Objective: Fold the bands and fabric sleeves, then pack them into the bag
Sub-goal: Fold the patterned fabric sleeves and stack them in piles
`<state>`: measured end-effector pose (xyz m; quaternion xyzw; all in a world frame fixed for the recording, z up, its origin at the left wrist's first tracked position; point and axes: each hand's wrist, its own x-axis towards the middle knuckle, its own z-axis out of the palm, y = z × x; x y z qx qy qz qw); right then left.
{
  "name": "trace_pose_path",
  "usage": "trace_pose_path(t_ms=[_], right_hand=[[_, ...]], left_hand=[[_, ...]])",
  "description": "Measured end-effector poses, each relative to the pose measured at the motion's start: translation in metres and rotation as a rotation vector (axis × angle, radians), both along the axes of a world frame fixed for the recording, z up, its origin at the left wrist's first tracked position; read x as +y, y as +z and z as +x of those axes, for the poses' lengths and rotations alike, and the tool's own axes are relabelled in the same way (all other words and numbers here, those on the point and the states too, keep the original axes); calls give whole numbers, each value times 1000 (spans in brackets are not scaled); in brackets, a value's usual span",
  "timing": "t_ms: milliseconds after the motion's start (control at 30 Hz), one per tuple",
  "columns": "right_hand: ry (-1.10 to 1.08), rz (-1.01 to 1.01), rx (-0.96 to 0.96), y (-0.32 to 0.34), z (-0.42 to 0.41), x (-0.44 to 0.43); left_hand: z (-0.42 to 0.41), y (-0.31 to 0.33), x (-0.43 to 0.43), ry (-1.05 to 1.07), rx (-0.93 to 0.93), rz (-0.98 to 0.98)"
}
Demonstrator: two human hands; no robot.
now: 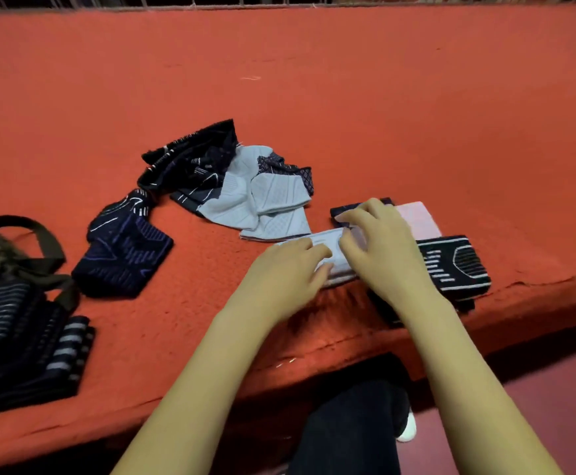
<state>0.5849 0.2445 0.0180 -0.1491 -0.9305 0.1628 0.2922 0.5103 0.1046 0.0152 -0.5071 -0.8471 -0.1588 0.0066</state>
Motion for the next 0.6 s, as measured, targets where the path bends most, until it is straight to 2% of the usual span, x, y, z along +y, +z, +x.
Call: trace_pose_path(t_ms=[167, 400, 467, 600], right_hand=[[260, -60, -66, -9, -74, -74], [504, -191, -208, -29, -143, -141], [525, -255, -207, -32, -154, -148], [506, -397, -190, -35, -164, -152]], left_hand=[[-42, -12, -75, 289, 69, -23], [-78, -37, -154, 826, 208, 273], [-86, -39, -154, 945, 161, 264], [-97, -40, -143, 1136, -22, 95]])
